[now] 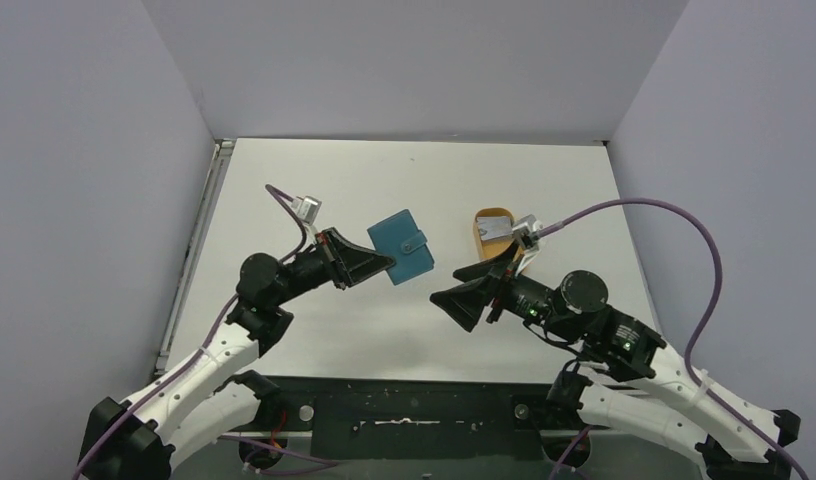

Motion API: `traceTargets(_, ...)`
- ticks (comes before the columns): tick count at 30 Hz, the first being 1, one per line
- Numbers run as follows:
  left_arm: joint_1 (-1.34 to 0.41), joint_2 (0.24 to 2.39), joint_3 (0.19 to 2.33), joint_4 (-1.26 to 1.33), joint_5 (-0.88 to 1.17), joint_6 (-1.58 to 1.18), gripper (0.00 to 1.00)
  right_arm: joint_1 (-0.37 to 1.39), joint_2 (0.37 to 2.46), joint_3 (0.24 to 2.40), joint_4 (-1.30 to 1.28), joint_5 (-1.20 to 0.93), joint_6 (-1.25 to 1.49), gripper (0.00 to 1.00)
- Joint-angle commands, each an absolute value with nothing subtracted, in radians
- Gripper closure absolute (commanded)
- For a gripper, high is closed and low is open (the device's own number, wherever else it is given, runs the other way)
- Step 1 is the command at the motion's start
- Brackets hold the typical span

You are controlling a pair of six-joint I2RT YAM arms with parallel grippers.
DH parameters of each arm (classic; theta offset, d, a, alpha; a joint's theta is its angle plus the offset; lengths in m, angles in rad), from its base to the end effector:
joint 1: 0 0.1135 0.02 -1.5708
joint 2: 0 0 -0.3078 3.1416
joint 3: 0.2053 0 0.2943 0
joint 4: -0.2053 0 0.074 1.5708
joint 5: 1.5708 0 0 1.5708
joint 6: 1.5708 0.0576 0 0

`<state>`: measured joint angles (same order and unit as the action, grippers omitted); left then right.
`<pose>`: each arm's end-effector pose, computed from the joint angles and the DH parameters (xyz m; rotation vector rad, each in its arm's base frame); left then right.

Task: Put the credit cards into the card holder
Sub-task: Place the card holder at the center of the board.

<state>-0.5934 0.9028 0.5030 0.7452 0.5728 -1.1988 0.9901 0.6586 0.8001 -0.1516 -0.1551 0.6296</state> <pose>0.1759 -0.1563 0.3397 0.1446 1.5326 -1.8385 0.0936 0.1589 0.4006 -0.4479 1.7041 1.3536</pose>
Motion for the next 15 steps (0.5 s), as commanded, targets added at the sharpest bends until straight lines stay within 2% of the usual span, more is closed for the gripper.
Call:
traceTargets(1, -0.523, 0.869, 0.600, 0.424, 0.646, -1.021, 1.00, 0.995, 0.601, 0.939, -0.528, -0.014, 0.522, 0.09)
traceTargets(4, -0.511, 0.899, 0.684, 0.110, 0.620, -0.844, 1.00, 0.995, 0.565, 0.969, -0.685, 0.144, 0.519, 0.09)
traceTargets(8, -0.511, 1.020, 0.785, -0.182, 0.565, -0.699, 1.00, 0.995, 0.533, 0.964, -0.816, 0.371, 0.557, 0.09)
traceTargets(11, -0.510, 1.159, 0.841, -0.276, 0.561, -0.657, 1.00, 0.995, 0.531, 0.928, -0.866, 0.476, 0.559, 0.09)
traceTargets(15, -0.511, 1.352, 0.880, -0.208, 0.596, -0.654, 1.00, 0.994, 0.551, 0.865, -0.866, 0.528, 0.575, 0.09)
